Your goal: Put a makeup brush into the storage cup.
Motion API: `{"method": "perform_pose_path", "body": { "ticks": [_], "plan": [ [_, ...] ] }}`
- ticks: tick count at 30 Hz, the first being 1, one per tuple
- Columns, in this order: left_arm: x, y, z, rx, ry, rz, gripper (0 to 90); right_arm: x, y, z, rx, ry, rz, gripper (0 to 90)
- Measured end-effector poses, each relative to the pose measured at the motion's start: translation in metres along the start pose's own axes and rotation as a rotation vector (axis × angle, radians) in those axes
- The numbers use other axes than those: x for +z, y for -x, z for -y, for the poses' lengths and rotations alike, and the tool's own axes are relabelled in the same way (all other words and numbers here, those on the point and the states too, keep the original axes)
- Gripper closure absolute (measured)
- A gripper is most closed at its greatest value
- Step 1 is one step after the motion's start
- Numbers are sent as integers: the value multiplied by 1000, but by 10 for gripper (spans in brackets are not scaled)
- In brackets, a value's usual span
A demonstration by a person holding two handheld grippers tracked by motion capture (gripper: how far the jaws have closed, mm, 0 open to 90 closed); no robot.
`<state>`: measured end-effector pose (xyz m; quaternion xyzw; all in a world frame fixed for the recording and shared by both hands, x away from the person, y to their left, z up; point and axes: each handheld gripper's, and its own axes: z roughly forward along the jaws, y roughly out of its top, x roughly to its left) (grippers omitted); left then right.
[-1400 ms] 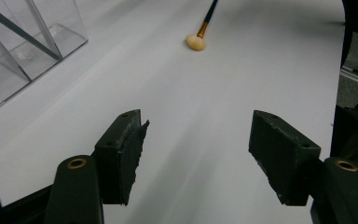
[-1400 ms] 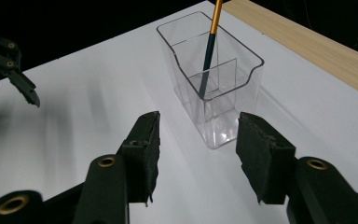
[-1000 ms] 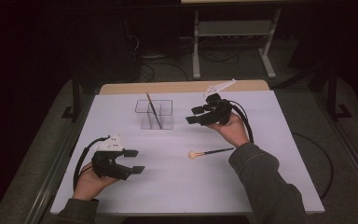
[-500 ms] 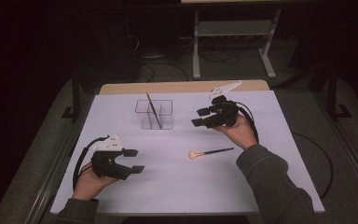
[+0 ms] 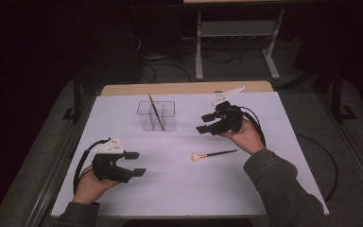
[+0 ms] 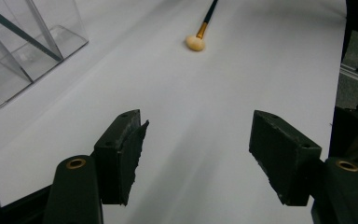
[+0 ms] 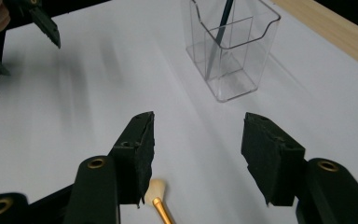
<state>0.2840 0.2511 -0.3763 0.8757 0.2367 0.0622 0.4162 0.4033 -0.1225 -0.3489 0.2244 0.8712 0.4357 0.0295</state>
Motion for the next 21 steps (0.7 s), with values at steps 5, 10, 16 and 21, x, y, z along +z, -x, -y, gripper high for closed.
{"method": "perform_pose_path", "body": {
  "ticks": [5, 10, 16, 21],
  "plan": [
    [1, 1, 0, -1, -3, 1, 339, 2, -3, 5, -30, -39, 1, 430],
    [0, 2, 0, -5, 3, -3, 339, 1, -4, 9, -42, -65, 3, 438],
    [0, 2, 0, -6, 1, -3, 339, 1, -5, 11, -55, -82, 1, 442],
    [0, 1, 1, -9, 3, -4, 338, 2, -4, 13, -66, -97, 2, 444]
  ]
}}
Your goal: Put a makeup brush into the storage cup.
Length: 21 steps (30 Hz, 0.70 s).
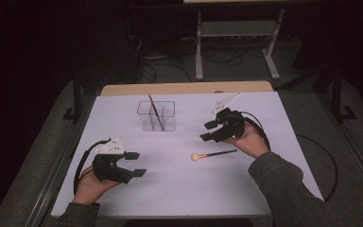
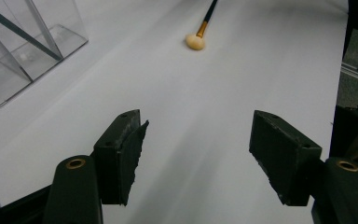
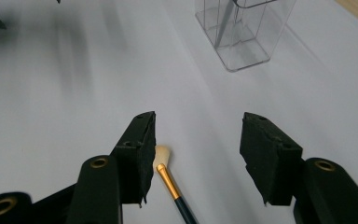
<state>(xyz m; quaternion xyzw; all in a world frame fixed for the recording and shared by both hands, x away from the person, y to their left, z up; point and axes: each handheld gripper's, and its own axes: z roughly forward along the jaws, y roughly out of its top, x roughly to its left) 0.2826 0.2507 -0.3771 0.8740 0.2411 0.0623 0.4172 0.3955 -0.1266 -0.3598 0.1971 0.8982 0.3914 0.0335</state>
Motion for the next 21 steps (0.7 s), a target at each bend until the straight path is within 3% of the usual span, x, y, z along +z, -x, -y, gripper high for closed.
{"method": "perform_pose_path", "body": {
  "ticks": [16, 21],
  "plan": [
    [-1, -1, 0, 5, 3, -4, 334, 13, 1, 12, -55, -86, -3, 494],
    [-2, -1, 0, 1, 4, -3, 331, 18, -1, 17, -51, -109, -12, 502]
  ]
}}
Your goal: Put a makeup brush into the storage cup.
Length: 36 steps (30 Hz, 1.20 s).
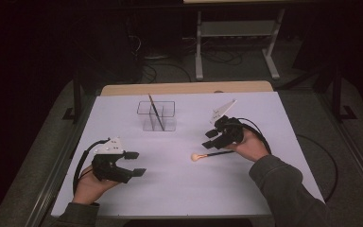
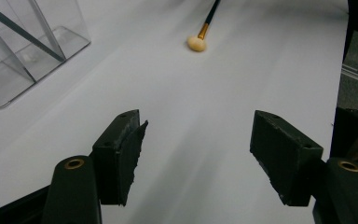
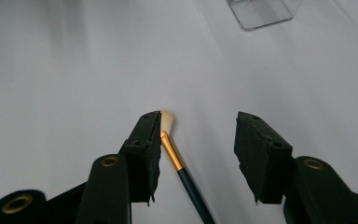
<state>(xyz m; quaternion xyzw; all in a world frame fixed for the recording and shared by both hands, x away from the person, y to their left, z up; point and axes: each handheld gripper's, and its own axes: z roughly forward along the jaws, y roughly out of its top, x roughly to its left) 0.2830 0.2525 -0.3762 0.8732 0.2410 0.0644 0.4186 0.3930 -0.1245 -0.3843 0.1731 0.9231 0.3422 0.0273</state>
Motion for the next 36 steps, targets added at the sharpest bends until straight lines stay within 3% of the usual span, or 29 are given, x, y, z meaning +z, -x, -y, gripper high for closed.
{"method": "perform_pose_path", "body": {
  "ticks": [36],
  "plan": [
    [-1, -1, 1, -3, 7, -1, 329, 35, -3, 21, -39, -138, -38, 662]
  ]
}}
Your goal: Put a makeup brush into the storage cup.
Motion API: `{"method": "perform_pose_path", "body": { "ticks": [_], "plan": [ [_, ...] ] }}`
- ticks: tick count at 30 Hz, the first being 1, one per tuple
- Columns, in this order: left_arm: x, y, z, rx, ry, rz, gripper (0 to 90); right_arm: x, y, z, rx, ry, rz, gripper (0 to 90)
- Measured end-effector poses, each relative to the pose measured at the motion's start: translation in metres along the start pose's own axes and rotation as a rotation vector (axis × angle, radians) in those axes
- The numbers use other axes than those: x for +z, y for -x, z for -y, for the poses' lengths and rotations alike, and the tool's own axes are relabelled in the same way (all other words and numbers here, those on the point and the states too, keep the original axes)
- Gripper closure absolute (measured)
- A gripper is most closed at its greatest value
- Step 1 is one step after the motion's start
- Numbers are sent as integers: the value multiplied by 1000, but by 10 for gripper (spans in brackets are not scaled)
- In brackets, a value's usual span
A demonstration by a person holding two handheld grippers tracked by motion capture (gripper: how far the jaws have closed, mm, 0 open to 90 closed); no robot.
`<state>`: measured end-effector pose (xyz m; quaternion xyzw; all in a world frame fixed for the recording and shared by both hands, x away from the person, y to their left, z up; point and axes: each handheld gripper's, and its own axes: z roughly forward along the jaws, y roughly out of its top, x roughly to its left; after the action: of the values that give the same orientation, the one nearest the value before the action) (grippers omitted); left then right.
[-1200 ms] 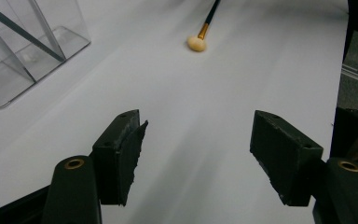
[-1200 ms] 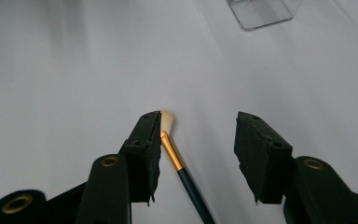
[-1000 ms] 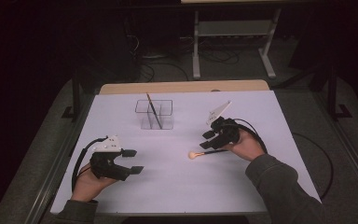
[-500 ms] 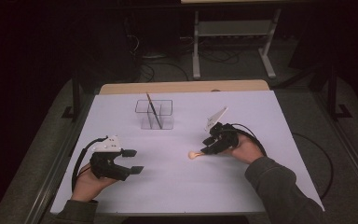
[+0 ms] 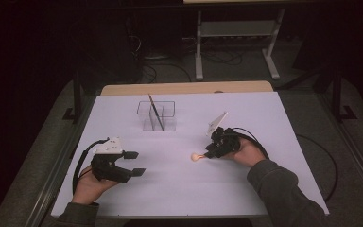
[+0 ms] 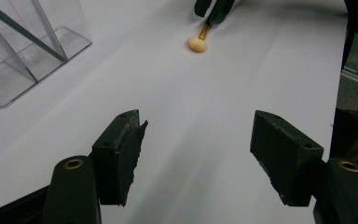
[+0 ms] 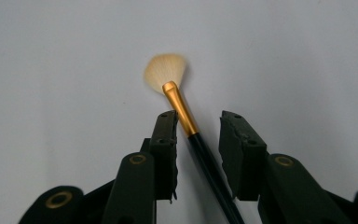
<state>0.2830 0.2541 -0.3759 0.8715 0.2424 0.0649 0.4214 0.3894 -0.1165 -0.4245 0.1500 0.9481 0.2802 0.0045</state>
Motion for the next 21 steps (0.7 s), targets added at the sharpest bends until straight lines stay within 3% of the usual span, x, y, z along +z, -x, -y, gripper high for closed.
{"method": "perform_pose_path", "body": {
  "ticks": [13, 21],
  "plan": [
    [0, 0, 0, -4, 2, 3, 329, 7, -1, 0, -38, -46, 6, 781],
    [1, -1, 0, 2, 0, 2, 329, 8, -4, -3, -65, -69, 35, 821]
  ]
}}
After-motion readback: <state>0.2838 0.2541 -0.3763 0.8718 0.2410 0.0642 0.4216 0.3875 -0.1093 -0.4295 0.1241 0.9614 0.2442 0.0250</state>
